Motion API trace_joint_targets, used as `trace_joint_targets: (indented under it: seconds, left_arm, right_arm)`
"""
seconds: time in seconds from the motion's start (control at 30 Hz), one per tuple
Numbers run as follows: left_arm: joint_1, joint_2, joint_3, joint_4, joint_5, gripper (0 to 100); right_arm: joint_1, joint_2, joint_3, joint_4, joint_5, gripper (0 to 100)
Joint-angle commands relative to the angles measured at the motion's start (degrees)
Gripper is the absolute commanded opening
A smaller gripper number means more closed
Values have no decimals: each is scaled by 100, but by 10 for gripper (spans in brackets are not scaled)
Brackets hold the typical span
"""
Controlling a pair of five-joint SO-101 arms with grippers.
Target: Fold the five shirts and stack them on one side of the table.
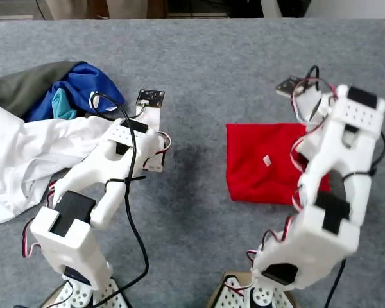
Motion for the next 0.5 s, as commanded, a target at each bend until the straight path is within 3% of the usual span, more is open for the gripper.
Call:
trace_joint_targets:
  seconds: [0.0,0.23,0.47]
  left_arm:
    - [-141,-145,-79,-70,0,19]
    - [-132,-145,-79,-62,0,19]
    - [-114,-145,-79,-62,0,19]
  right_arm:
    - [277,-998,1578,-1389,70,2]
    - [1007,-1727,3855,-4220,88,16]
    - [1147,-2246,4356,-3903,211,300]
